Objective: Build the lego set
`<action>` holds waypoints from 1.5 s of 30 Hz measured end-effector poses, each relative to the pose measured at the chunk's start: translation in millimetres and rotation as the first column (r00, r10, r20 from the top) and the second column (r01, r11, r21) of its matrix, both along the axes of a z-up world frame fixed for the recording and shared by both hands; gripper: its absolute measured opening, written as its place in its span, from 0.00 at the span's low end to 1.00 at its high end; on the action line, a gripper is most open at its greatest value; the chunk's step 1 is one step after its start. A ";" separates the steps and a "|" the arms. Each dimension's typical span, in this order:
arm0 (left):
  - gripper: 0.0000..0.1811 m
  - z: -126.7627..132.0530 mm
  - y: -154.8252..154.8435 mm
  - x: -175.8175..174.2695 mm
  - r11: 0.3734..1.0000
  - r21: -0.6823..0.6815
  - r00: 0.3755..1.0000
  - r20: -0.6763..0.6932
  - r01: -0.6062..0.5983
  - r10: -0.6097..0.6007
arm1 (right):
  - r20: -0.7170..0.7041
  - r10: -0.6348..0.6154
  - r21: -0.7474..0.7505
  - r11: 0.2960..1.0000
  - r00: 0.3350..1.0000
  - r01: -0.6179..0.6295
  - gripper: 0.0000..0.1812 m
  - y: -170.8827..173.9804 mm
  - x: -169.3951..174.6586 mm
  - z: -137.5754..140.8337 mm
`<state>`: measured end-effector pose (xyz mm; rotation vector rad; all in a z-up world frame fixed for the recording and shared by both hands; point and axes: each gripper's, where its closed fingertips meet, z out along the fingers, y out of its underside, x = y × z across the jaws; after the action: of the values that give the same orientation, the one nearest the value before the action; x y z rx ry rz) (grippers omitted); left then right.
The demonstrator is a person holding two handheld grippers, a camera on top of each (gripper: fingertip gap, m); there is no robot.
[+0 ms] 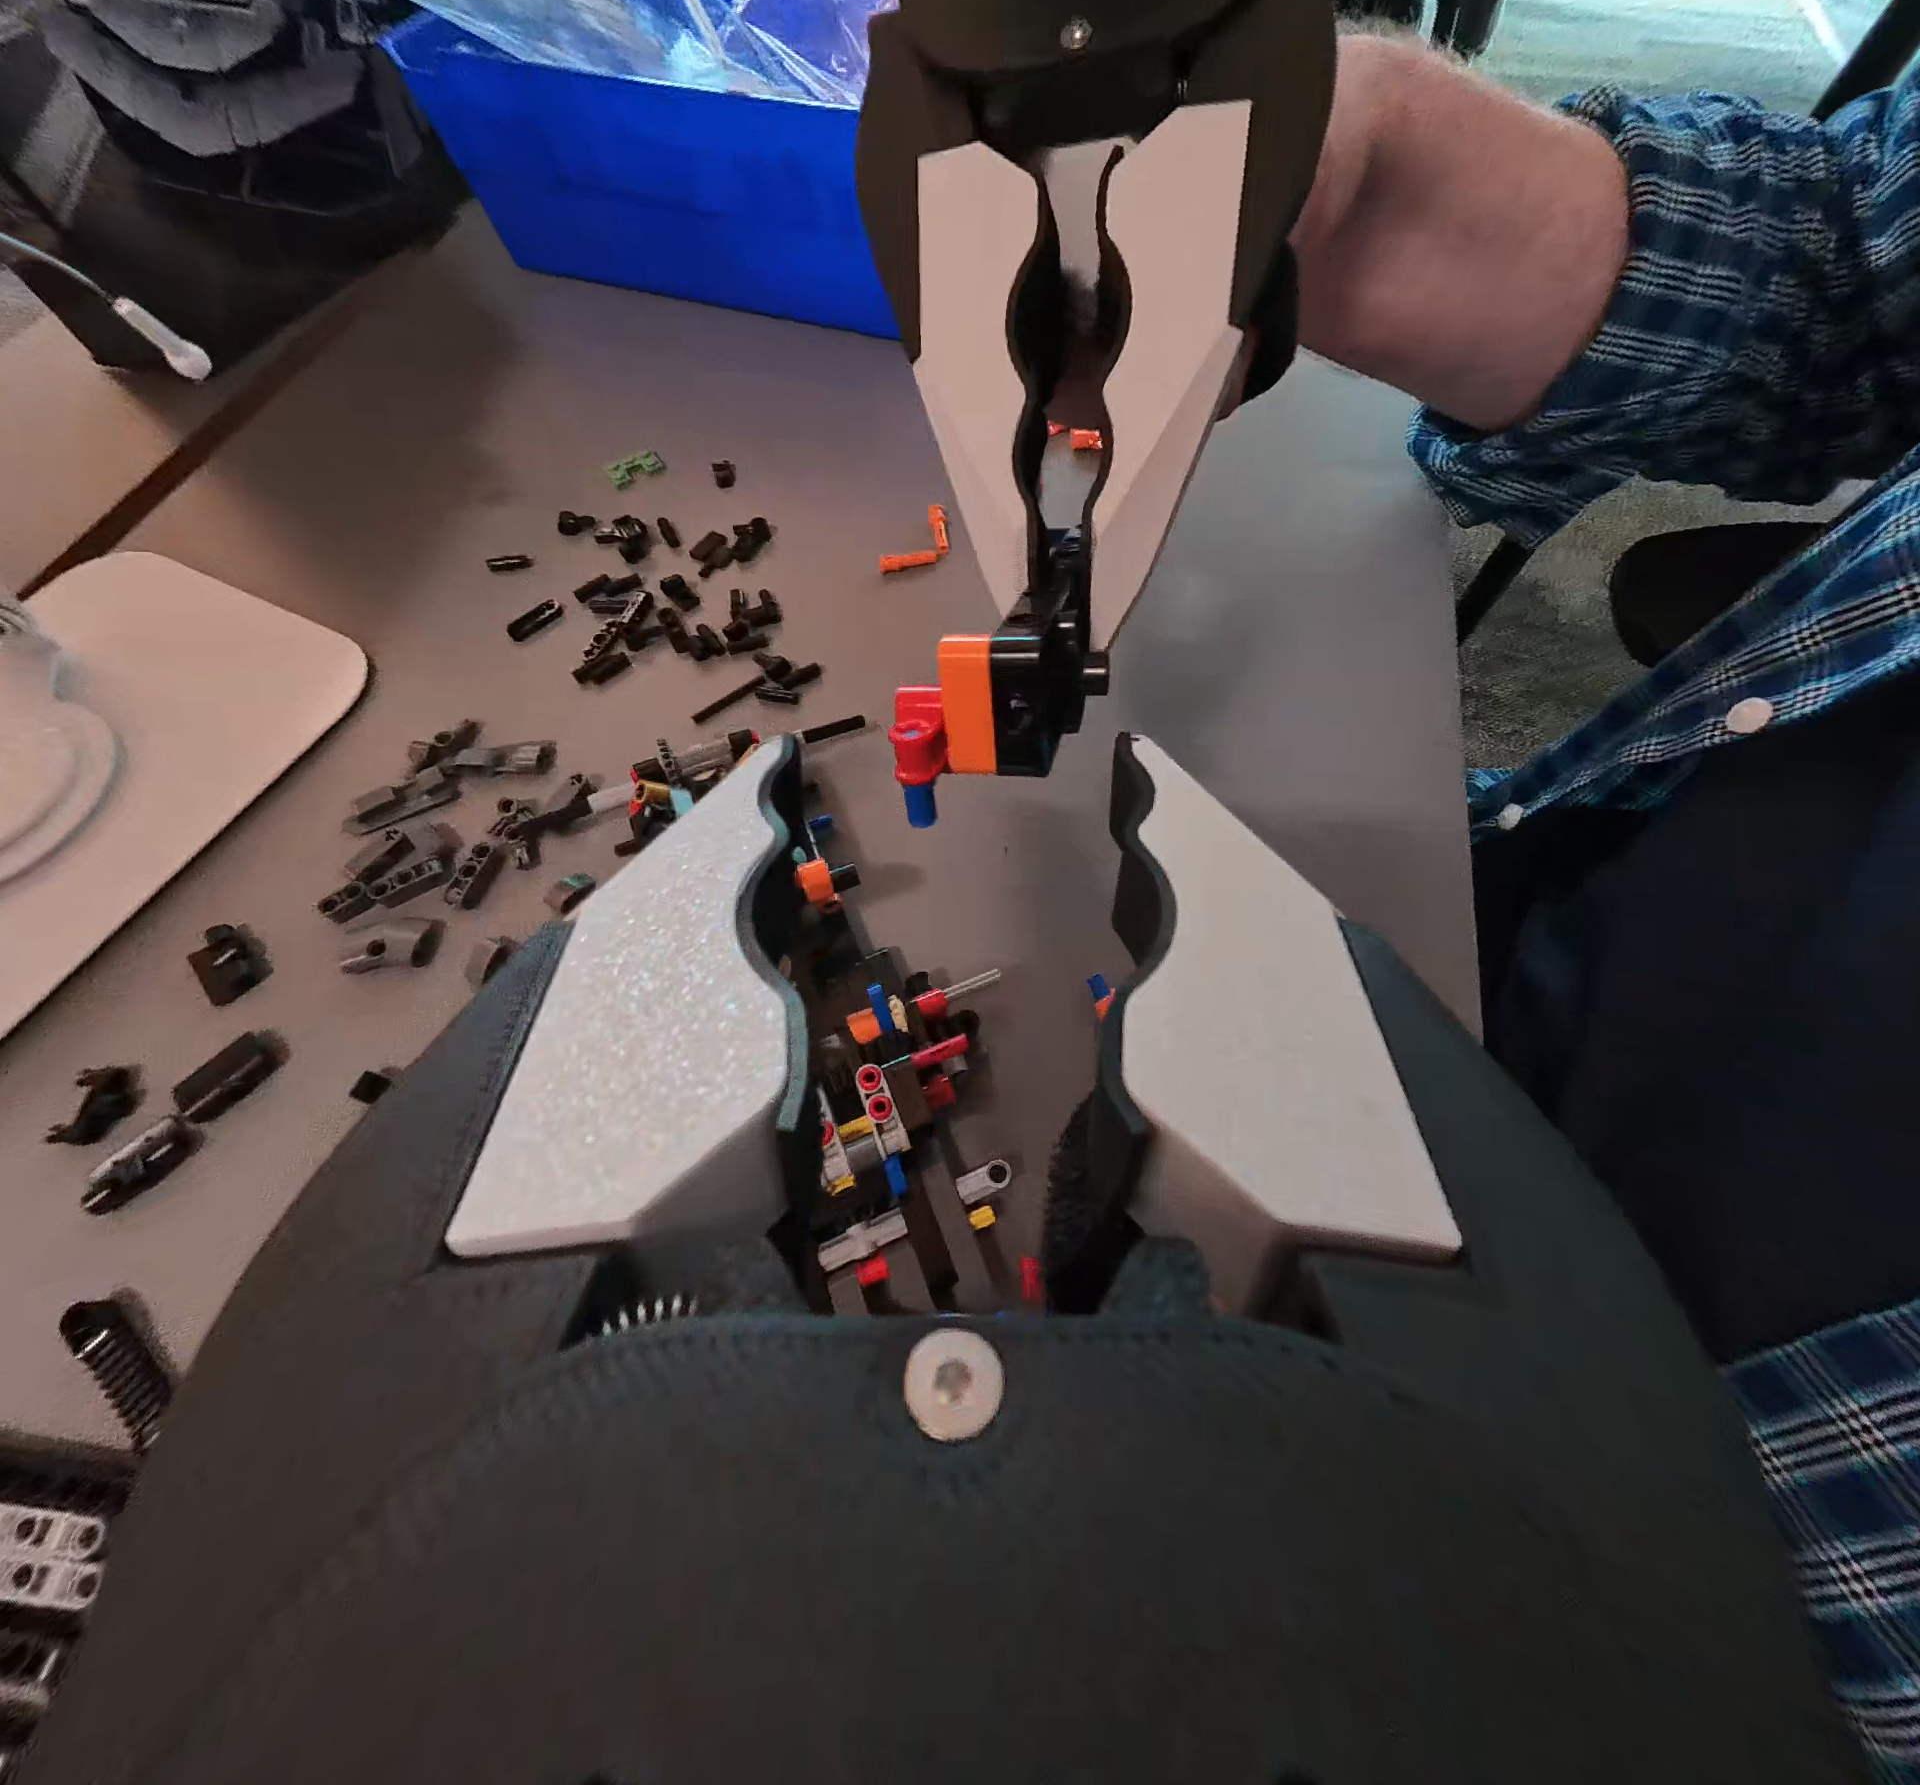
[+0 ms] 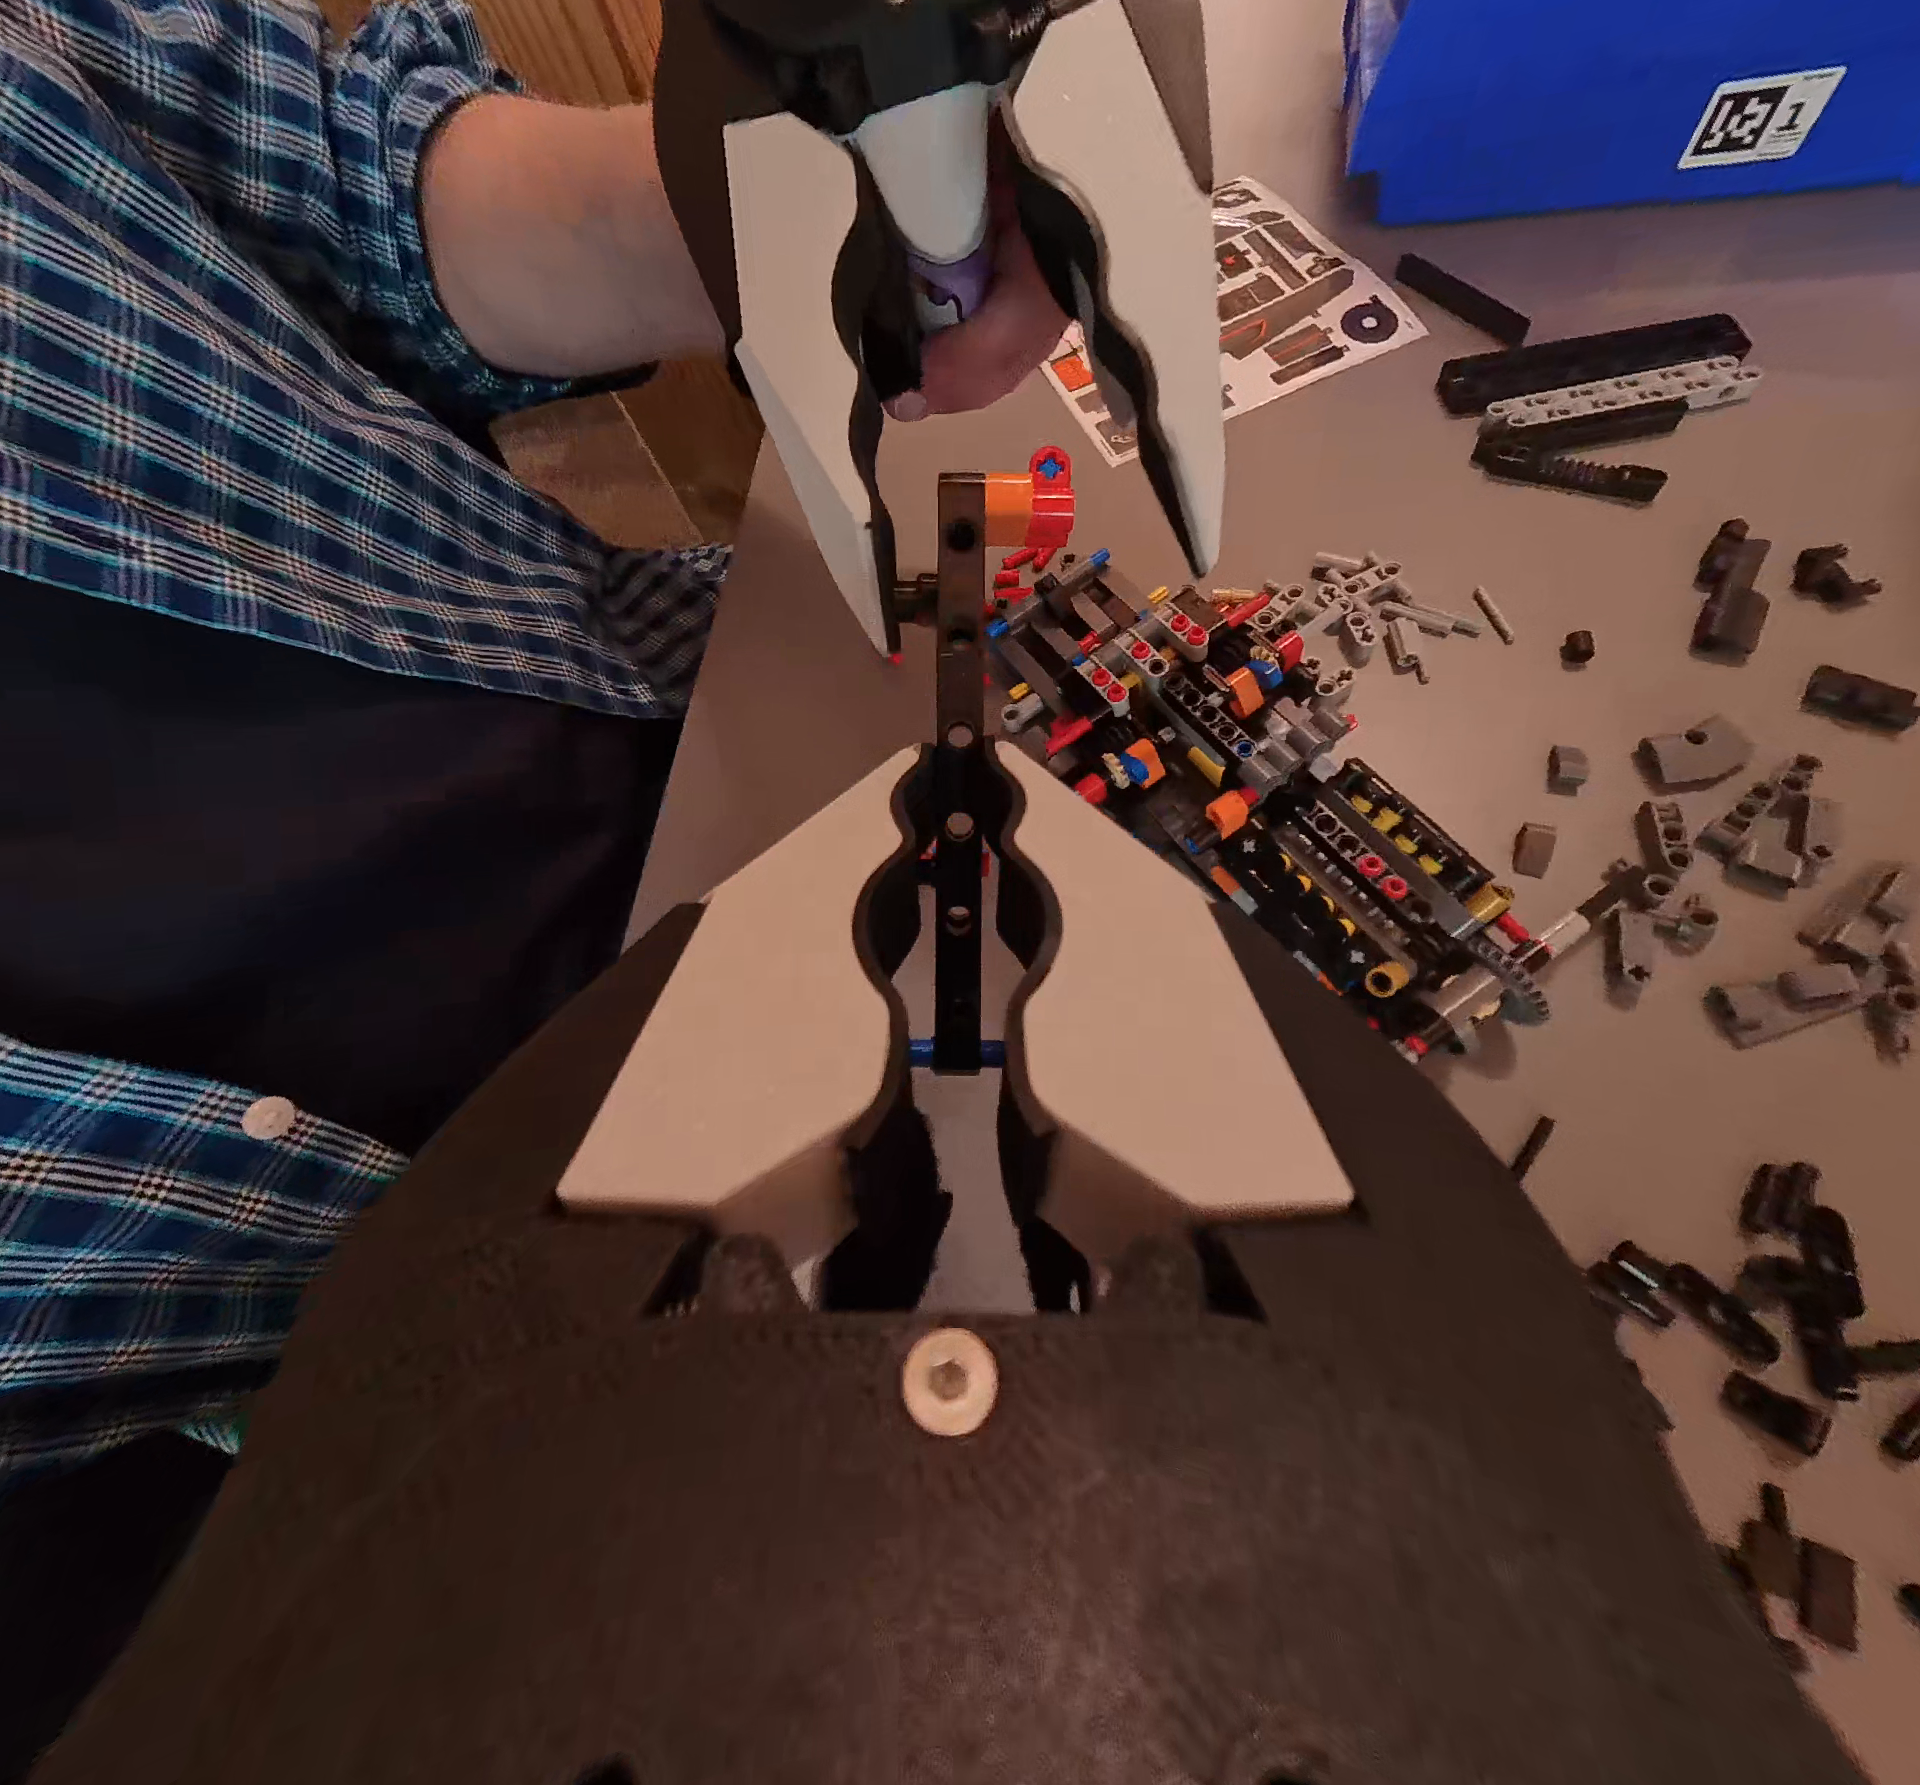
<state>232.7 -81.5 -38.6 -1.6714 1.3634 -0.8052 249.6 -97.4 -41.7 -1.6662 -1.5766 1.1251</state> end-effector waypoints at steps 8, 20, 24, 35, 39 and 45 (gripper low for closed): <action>0.33 43.1 63.0 -34.0 0.988 0.078 0.989 0.074 -0.133 0.127 | -0.103 -0.061 0.038 0.997 0.993 0.066 0.03 30.3 8.5 3.4; 0.35 8.5 61.7 -15.8 1.000 -0.004 0.999 0.037 0.021 -0.021 | -0.053 -0.064 0.018 0.998 0.997 0.065 0.03 44.7 4.2 -15.7; 0.35 3.1 51.2 -12.6 0.997 0.002 0.995 0.062 0.075 -0.075 | -0.023 -0.073 0.080 0.994 0.997 0.075 0.03 52.7 -7.9 -5.1; 0.32 25.6 81.9 -38.5 0.999 0.008 0.969 0.246 -0.038 0.035 | -0.031 -0.313 0.399 0.867 0.949 0.299 0.03 91.0 -43.9 38.9; 0.31 37.4 90.1 -49.9 0.998 -0.046 0.939 0.338 -0.046 0.059 | -0.001 -0.301 0.419 0.866 0.954 0.274 0.03 93.7 -50.0 39.3; 0.31 49.4 116.3 -64.6 0.992 -0.048 0.917 0.377 -0.119 0.129 | 0.049 -0.364 0.479 0.826 0.930 0.297 0.03 108.8 -41.3 34.8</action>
<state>168.0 34.8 10.8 -1.5050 0.9728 -1.0124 208.3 11.4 -6.9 -1.6207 -1.4182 0.4123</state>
